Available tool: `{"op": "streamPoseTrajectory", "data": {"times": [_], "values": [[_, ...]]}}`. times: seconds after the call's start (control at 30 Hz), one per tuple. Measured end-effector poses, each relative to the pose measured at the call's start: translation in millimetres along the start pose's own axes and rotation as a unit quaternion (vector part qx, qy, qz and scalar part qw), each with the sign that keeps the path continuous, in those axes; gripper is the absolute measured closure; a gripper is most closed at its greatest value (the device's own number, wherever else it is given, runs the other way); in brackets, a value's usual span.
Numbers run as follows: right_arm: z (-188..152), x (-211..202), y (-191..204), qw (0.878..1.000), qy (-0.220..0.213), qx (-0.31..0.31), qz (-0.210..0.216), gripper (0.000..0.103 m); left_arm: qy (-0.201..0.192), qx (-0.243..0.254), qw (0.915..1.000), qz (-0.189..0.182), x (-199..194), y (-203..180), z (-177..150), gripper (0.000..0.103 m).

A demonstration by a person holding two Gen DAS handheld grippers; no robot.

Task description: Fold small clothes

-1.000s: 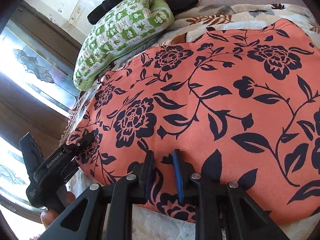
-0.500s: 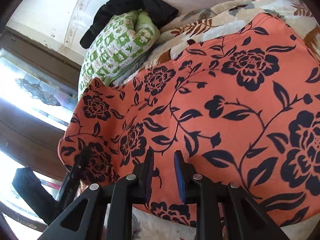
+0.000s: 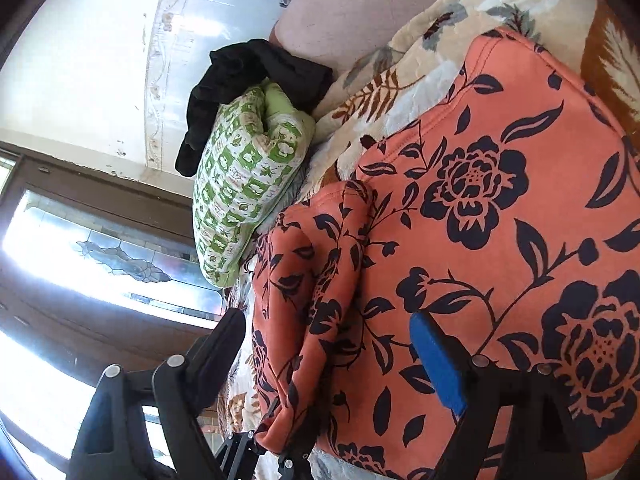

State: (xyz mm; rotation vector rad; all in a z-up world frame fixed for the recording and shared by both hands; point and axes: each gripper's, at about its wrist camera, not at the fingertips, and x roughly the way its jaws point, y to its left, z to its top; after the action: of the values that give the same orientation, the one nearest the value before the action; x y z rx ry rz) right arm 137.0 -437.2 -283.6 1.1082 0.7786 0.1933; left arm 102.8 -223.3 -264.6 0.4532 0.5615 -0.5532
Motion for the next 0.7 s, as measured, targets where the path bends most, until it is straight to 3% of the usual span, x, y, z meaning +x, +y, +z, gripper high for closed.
{"op": "streamPoseTrajectory", "data": {"times": [0.23, 0.3, 0.33, 0.37, 0.4, 0.5, 0.7], "values": [[23, 71, 13, 0.998, 0.067, -0.015, 0.015, 0.017, -0.002, 0.008, 0.9999, -0.007, 0, 1, 0, 0.078], [28, 90, 24, 0.996, 0.085, -0.032, -0.001, 0.019, -0.003, 0.006, 0.9999, -0.014, -1, 4, 2, 0.078], [31, 97, 30, 0.995, 0.085, -0.044, -0.006, 0.03, -0.004, 0.002, 0.9998, -0.02, -1, 6, 4, 0.078], [35, 102, 38, 0.994, 0.086, -0.064, -0.013, 0.065, -0.007, -0.004, 0.9996, -0.028, -2, 8, 6, 0.078], [37, 106, 47, 0.991, 0.09, -0.094, -0.03, 0.078, -0.011, -0.012, 0.9991, -0.04, -3, 11, 9, 0.079], [41, 106, 68, 0.975, 0.086, -0.177, -0.099, 0.088, -0.016, -0.024, 0.9971, -0.07, -5, 9, 20, 0.079], [61, 51, 77, 0.957, 0.029, -0.254, -0.136, 0.09, -0.054, 0.0, 0.9851, -0.163, -14, -43, 73, 0.082]]}}
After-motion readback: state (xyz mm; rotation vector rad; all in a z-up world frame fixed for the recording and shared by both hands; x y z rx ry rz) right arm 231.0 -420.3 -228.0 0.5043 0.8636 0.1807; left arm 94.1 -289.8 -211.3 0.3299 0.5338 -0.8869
